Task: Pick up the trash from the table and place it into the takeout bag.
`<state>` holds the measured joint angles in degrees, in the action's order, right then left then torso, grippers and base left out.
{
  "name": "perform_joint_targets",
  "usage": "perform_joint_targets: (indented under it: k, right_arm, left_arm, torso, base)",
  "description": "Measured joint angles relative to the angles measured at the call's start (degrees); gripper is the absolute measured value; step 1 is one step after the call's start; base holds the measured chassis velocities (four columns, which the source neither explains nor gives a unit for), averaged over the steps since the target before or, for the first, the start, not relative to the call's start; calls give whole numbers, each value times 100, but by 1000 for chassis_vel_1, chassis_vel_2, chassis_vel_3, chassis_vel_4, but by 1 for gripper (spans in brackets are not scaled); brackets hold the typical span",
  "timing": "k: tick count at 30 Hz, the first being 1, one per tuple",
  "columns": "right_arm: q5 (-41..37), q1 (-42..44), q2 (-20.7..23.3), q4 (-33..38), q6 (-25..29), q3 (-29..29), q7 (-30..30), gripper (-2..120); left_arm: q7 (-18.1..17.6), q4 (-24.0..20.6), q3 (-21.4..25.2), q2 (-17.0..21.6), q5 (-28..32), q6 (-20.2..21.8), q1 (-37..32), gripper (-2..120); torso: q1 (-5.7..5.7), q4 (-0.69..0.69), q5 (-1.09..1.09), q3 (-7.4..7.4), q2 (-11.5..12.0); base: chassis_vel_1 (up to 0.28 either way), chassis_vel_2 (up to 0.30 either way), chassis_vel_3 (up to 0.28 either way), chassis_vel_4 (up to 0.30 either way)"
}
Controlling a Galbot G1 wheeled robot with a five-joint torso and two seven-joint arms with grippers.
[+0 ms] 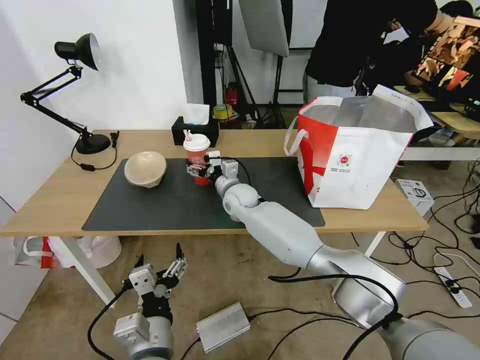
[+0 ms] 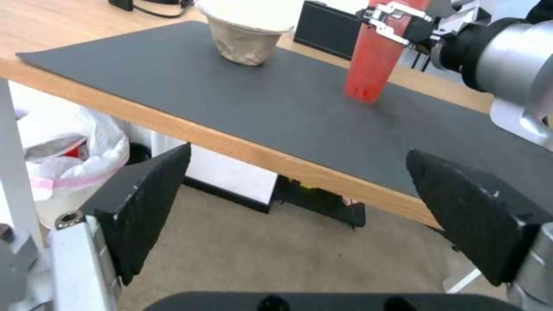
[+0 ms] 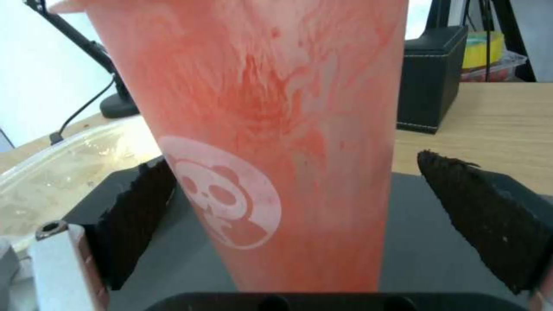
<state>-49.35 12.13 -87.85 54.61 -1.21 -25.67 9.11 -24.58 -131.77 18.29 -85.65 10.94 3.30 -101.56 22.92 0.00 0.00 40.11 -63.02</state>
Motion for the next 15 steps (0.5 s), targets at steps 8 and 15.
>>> perform_joint_targets:
  k: [8,15]
  right_arm:
    - [14,-11,-76,-140,50,33,-89,99]
    - [25,-10,-81,-143,139,33,-137,79]
  left_arm:
    - [-2,0,-6,46,13,3,5,100]
    - [-2,-7,-22,34,10,4,-28,100]
  torso:
    - [0,0,0,0,0]
    - [0,0,0,0,0]
  base:
    - [0,0,0,0]
    - [0,0,0,0]
